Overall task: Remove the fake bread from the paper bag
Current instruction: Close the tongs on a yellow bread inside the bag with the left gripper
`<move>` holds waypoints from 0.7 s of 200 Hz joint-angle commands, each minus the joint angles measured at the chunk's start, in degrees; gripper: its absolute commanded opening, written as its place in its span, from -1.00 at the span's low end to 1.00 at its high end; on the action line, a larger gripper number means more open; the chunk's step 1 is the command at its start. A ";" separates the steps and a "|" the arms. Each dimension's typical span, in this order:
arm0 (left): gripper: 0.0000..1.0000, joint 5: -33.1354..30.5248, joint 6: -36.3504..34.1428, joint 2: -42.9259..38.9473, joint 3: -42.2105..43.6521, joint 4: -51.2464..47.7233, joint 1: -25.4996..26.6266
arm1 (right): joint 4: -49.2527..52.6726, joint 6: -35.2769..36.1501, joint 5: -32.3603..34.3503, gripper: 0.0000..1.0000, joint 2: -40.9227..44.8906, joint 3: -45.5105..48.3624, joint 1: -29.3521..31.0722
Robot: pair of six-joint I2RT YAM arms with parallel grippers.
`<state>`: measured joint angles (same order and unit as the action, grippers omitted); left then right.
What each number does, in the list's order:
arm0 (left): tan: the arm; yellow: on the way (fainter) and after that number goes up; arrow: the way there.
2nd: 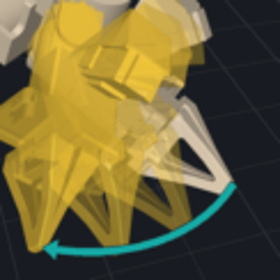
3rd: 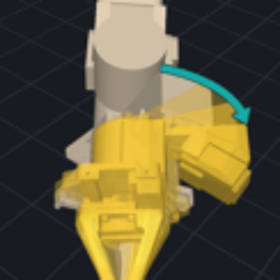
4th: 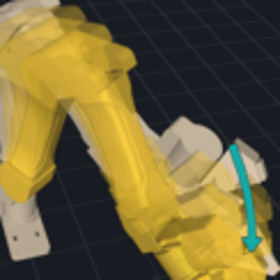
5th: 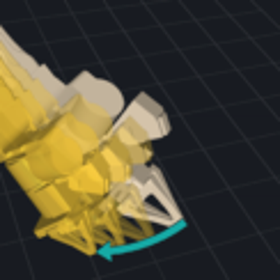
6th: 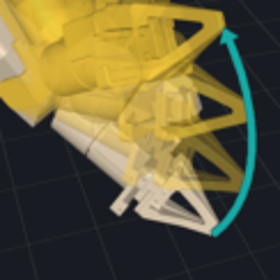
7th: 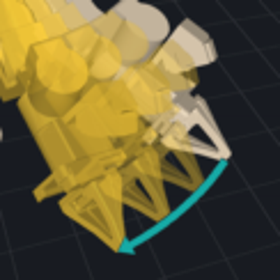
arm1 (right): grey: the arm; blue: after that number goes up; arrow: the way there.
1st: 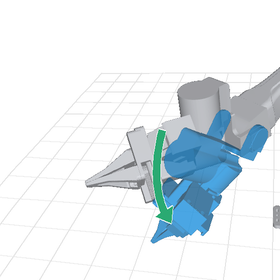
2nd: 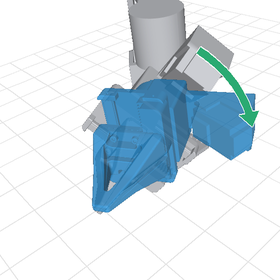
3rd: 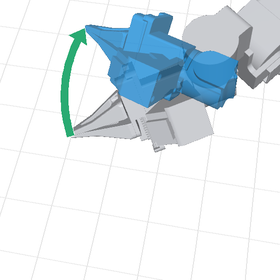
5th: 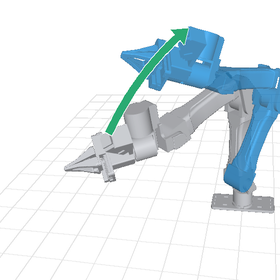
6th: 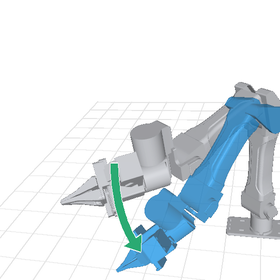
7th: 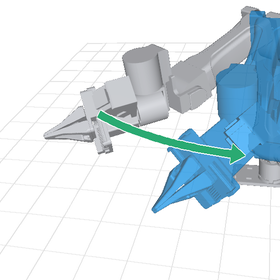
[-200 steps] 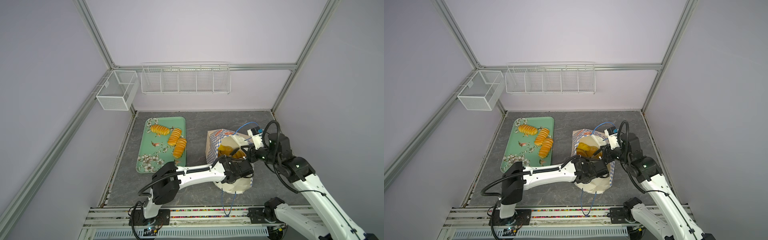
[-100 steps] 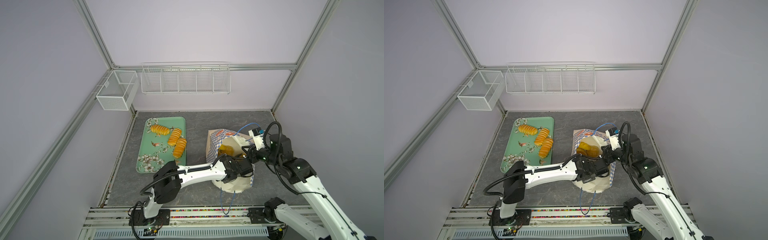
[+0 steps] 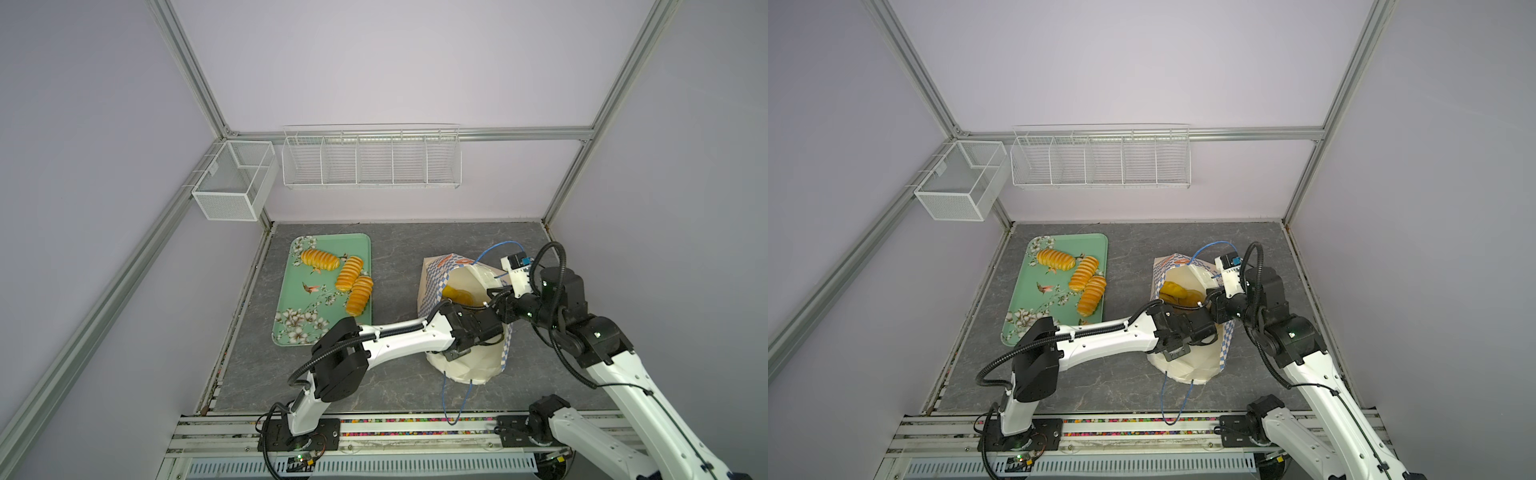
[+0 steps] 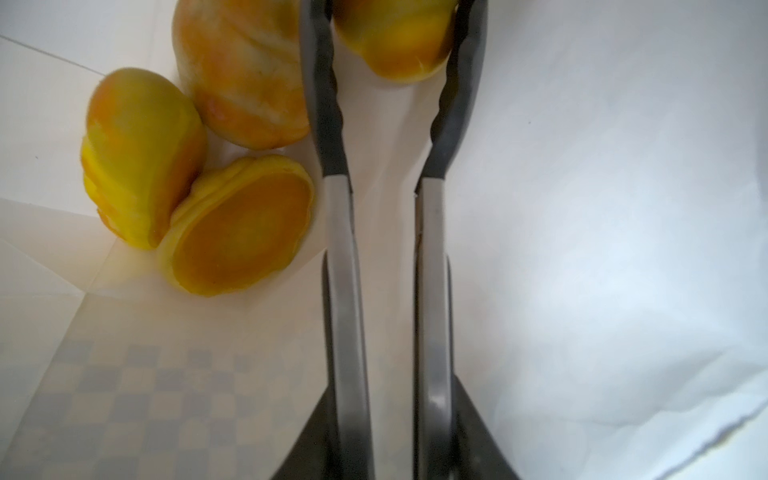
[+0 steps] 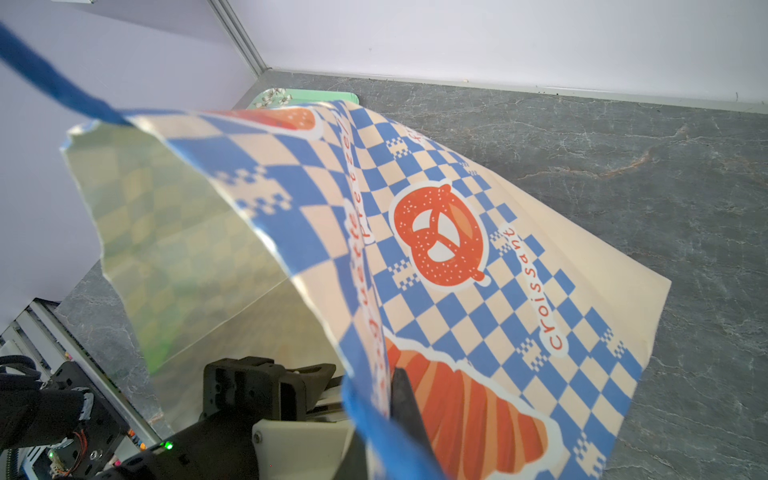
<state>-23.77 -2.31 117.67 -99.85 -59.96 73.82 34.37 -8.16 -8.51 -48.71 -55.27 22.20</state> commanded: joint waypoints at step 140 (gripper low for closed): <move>-1.00 4.37 7.28 -3.73 -9.55 -12.57 2.20 | -7.83 -4.25 0.56 -0.86 0.16 4.55 2.37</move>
<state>-20.45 2.63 113.78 -105.91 -69.95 75.22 29.69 -12.10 -4.91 -49.36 -52.45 23.86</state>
